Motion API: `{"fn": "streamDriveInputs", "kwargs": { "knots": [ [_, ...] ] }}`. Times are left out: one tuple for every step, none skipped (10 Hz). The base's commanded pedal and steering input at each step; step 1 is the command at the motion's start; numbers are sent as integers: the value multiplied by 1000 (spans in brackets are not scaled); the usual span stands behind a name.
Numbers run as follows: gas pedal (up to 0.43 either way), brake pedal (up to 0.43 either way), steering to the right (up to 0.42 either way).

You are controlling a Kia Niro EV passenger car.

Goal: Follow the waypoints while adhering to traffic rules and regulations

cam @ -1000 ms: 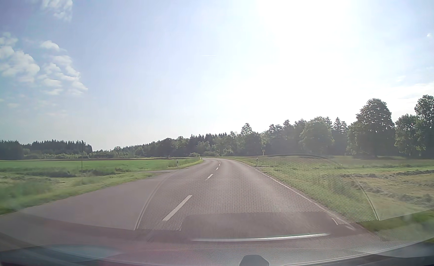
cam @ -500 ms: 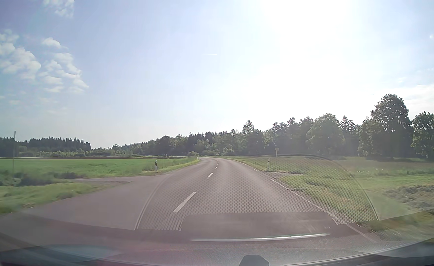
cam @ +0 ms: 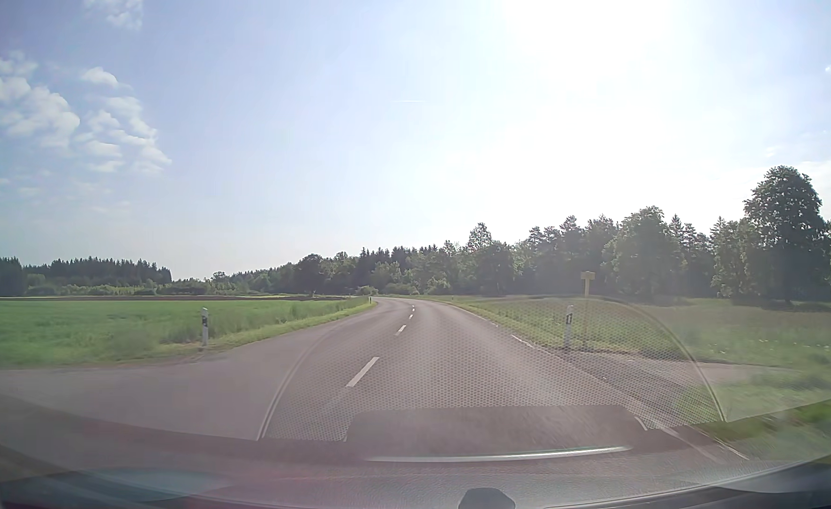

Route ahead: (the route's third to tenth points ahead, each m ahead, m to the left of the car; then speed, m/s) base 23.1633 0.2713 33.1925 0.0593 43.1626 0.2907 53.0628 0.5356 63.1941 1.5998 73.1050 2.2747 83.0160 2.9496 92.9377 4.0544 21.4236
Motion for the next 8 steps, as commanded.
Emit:
{"fn": "streamDriveInputs", "kwargs": {
  "knots": [
    [150,0,-5],
    [150,0,-5],
    [157,0,-5],
    [157,0,-5],
    [157,0,-5],
    [157,0,-5],
    [157,0,-5],
    [157,0,-5]
  ]
}}
